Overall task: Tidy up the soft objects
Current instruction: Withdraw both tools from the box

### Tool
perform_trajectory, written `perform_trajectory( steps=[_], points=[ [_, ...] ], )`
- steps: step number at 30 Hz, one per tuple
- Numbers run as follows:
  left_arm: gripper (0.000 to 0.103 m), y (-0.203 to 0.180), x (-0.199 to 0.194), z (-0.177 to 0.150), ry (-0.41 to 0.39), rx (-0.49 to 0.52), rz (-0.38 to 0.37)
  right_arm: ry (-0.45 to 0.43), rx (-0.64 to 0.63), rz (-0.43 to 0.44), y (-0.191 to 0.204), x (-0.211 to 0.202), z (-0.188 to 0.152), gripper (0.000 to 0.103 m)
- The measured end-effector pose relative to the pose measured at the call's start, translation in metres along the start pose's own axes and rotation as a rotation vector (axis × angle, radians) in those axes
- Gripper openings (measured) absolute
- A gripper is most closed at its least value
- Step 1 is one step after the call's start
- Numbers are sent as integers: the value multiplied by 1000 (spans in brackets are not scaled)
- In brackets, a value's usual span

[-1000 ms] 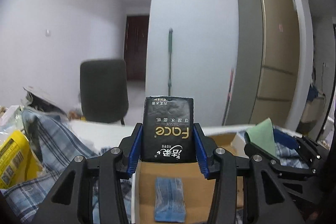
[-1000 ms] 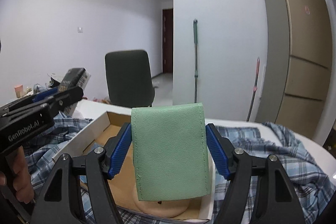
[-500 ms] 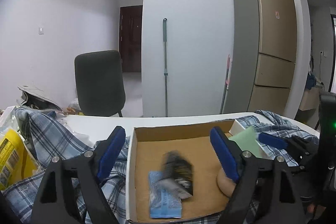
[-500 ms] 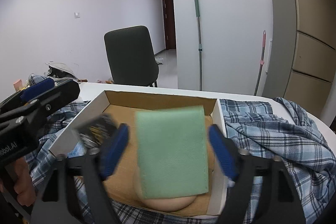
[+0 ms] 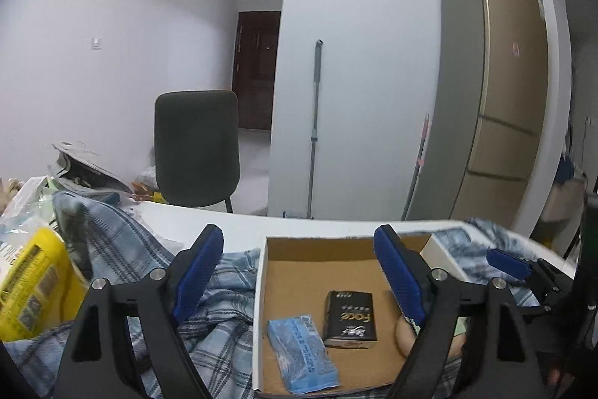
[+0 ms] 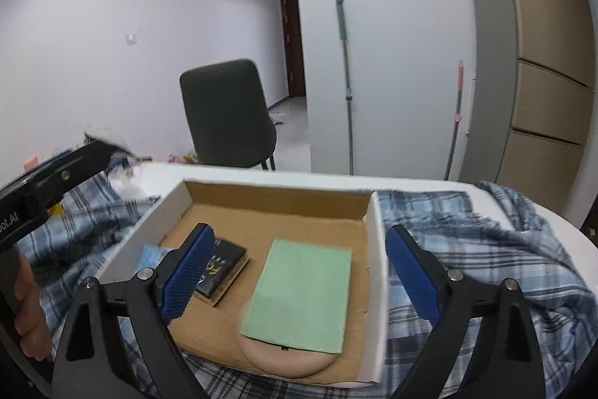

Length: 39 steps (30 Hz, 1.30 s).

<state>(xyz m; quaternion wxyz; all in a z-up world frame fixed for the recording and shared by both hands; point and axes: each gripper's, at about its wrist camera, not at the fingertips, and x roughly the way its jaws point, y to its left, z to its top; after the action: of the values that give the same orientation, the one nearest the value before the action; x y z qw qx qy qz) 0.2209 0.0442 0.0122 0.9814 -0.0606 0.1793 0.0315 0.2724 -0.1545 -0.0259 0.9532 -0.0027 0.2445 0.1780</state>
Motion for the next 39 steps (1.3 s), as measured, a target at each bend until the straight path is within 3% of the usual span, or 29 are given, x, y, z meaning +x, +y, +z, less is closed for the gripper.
perform_trajectory(
  steps=[11,19,25,32,39],
  points=[
    [85,-2,-88,28,-149,17,30,-137,5,1,6,-101,33,92],
    [85,-2,-147,23,-165,53,14,-196,-32,23,28,-158,15,92],
    [85,0,-172,-5,-124,50,-25,-151,-77,24,36,-167,-18,92],
    [103,3,-182,-35,-80,96,-12,-73,-80,48,37,-160,-51,92],
    [103,12,-173,-59,-28,71,-26,-27,-81,71,40,-149,-68,92]
  ],
)
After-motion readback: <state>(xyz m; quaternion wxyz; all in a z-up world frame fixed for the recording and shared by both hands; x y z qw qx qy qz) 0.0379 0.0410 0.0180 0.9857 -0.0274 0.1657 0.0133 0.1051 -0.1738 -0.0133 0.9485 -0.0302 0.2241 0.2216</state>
